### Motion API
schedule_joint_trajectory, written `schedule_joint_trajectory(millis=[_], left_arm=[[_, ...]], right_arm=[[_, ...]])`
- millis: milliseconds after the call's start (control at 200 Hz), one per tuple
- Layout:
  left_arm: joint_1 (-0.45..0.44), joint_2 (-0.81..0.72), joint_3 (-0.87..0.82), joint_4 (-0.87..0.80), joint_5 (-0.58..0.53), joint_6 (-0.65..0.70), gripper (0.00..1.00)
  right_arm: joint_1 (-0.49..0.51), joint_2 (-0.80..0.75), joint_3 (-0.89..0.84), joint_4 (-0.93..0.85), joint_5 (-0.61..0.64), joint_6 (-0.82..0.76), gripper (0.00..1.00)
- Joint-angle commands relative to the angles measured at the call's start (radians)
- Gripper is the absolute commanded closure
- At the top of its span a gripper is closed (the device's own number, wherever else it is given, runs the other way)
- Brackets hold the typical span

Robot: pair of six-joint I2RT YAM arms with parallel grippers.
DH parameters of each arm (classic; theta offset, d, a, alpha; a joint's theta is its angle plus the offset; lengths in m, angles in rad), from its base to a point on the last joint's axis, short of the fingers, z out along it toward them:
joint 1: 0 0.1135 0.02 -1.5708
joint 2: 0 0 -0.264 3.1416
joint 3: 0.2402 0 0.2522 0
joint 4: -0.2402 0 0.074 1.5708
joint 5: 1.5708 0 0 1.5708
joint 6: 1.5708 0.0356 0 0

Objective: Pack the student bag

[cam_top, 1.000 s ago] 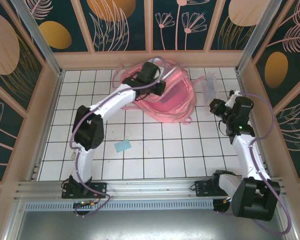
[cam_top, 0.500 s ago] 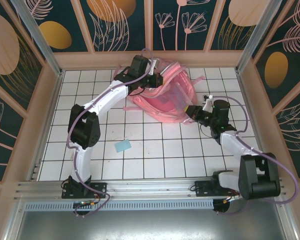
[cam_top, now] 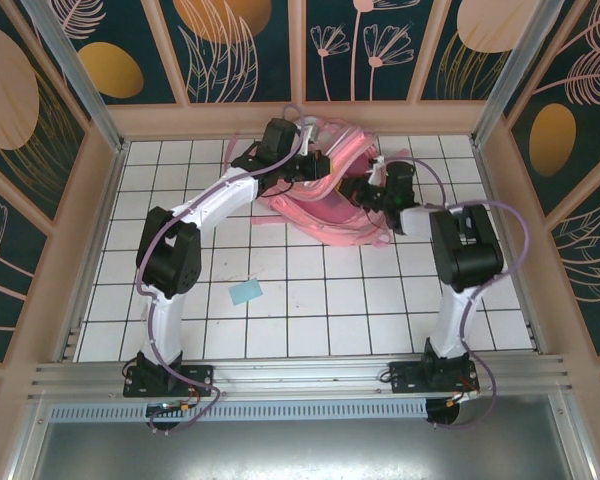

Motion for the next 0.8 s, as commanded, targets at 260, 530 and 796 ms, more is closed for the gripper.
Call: schedule_joint_trajectory(millis=[260,530,796], left_arm=[[0.000,-0.054,-0.012,0.176,0.051,-0.080,1.00],[-0.002,-0.020,-0.004,0.247,0.077,-0.150,1.00],[0.010,-0.091,-0.086,0.236,-0.026,-0.161,0.28]], right_arm=[[-0.049,-0.069,0.027,-0.131,0.095,-0.092,0.44],[-0.125,-0.407,-0.050,-0.664,0.411,-0.438,0.38],[-0.056,-0.672,-0.107,-0.828,0.622,-0.462,0.38]])
